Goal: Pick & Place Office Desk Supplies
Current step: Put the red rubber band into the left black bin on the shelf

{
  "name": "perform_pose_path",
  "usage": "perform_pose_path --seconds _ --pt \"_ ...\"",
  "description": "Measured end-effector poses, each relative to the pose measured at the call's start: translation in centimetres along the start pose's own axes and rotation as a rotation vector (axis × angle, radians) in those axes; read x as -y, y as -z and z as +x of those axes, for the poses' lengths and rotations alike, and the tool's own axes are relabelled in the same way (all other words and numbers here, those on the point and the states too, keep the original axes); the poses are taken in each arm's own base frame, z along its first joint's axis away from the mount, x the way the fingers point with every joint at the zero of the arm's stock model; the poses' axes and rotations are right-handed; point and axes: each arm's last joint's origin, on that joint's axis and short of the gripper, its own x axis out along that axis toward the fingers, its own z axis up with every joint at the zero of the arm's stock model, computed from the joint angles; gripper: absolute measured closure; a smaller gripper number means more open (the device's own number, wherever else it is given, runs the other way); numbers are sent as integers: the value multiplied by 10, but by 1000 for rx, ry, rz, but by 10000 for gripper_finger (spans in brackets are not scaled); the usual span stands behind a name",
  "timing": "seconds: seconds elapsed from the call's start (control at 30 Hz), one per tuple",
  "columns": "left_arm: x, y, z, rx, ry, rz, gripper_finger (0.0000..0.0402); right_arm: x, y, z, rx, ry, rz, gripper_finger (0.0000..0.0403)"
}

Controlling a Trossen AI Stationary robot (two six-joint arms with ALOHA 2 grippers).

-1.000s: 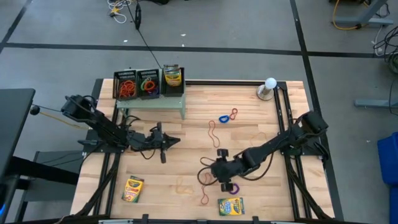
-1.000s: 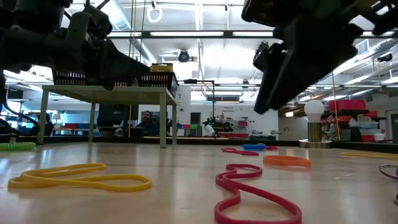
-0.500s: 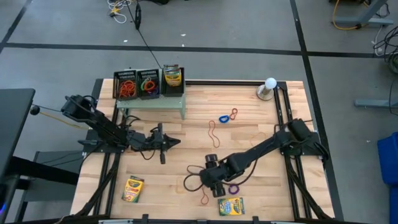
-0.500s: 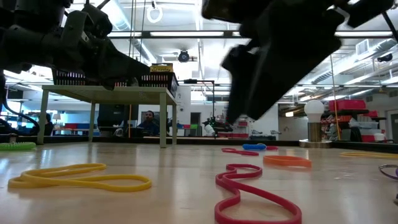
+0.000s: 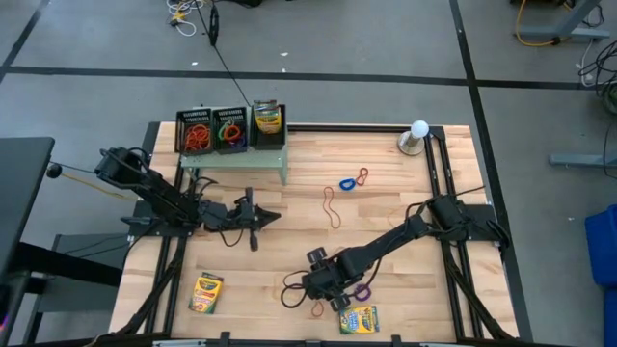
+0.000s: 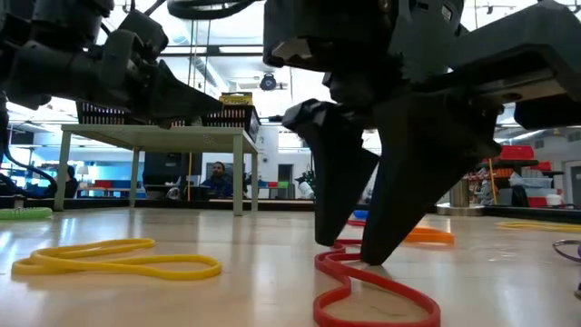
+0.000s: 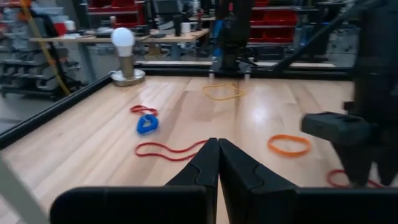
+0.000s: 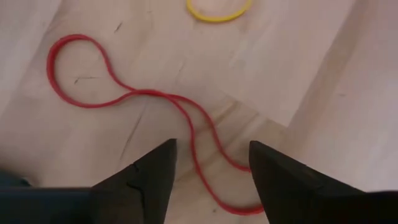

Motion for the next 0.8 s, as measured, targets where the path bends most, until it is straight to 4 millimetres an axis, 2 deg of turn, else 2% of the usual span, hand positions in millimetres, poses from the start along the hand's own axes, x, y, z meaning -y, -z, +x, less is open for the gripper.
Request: perform_pose_path --seconds 0.17,0.6,0.8 --pt "0 0 0 -1 4 31 385 0 1 5 -10 -10 -10 218" --pt "-6 0 3 1 -34 23 386 1 0 7 1 2 -12 354" --pt "-6 -1 3 3 -22 54 395 3 -1 3 14 138 -33 397"
